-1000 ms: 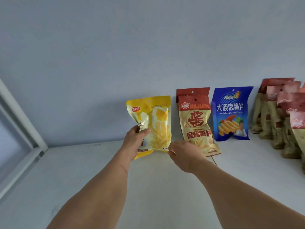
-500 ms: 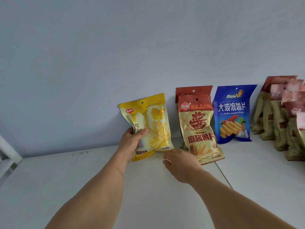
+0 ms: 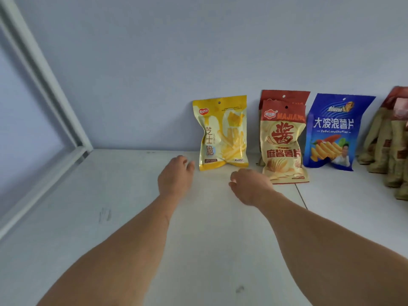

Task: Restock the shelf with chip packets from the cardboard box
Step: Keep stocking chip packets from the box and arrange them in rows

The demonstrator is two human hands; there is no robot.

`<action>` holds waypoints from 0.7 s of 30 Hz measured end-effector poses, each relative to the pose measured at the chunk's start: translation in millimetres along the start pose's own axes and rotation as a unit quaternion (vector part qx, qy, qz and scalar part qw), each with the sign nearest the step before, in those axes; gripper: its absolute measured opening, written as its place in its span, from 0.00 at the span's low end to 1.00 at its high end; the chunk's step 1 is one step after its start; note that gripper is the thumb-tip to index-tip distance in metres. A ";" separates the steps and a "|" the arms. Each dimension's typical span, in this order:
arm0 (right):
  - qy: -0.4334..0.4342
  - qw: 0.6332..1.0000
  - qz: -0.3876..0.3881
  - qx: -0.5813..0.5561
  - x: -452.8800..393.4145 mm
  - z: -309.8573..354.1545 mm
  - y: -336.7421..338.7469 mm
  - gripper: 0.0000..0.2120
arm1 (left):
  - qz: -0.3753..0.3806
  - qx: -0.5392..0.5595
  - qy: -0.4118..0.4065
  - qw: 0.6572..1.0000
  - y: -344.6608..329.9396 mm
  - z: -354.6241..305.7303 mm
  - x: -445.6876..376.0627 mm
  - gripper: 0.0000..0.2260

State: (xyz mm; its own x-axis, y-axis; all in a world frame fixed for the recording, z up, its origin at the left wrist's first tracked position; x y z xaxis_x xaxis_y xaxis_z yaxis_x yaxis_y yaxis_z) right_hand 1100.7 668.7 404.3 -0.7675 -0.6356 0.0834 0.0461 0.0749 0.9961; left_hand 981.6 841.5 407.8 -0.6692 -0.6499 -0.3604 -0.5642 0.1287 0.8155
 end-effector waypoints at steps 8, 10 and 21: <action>0.146 0.986 -0.076 0.029 114.5 47.0 4.4 0.16 | 0.012 -0.308 -0.178 0.934 60.4 -41.8 155.6 0.06; 0.187 0.977 -0.094 0.027 154.3 58.2 2.2 0.16 | 0.028 -0.322 -0.151 0.934 76.9 -49.4 202.6 0.10; 0.337 0.933 -0.120 0.025 345.3 108.1 -29.6 0.12 | 0.035 -0.335 -0.047 0.941 144.7 -47.8 424.8 0.14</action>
State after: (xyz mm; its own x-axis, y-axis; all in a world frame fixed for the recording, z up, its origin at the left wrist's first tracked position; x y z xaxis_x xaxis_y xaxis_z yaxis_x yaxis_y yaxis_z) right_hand 765.2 530.1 400.6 -0.1743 -0.9766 -0.1260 -0.1183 -0.1062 0.9873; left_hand 638.9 548.2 394.3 -0.7506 -0.5842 -0.3088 -0.1080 -0.3526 0.9295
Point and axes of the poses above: each hand's wrist, its own x-axis away from the middle knuckle, its own y-axis out of the back of the hand, z = x × y, the point moved 10 cm from there along -x, towards the middle knuckle, and after that the axes turned 13 degrees about -y, right-handed, at the moved point
